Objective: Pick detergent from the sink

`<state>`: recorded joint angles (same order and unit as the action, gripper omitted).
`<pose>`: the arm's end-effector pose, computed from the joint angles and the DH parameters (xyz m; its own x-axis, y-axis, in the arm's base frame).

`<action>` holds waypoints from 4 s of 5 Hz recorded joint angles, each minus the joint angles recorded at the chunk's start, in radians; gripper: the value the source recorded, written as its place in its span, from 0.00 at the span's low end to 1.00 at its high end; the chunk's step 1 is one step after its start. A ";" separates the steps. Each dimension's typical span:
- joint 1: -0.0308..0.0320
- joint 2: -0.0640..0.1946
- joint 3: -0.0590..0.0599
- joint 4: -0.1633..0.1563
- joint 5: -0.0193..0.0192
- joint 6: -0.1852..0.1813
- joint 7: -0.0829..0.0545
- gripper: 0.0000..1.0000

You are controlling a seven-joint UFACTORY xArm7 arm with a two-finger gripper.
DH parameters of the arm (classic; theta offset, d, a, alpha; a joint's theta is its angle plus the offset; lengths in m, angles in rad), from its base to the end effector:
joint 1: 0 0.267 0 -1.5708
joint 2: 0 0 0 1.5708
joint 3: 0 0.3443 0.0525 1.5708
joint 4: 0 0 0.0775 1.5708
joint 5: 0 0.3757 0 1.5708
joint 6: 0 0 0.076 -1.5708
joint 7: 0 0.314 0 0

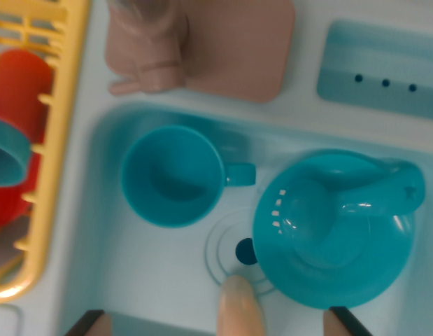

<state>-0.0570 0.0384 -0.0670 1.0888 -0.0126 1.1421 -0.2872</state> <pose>0.4730 -0.0624 0.1699 0.9815 0.1680 -0.0916 0.1675 -0.9858 -0.0130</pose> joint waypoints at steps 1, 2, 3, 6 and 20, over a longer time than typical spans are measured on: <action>-0.0050 0.000 -0.007 -0.044 0.0011 -0.046 -0.025 0.00; -0.0097 0.000 -0.014 -0.085 0.0022 -0.089 -0.049 0.00; -0.0097 0.000 -0.014 -0.085 0.0022 -0.089 -0.049 0.00; -0.0187 0.001 -0.028 -0.165 0.0043 -0.173 -0.094 0.00; -0.0363 0.001 -0.054 -0.320 0.0083 -0.336 -0.182 0.00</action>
<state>-0.0932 0.0395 -0.1208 0.7693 -0.0043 0.8066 -0.4695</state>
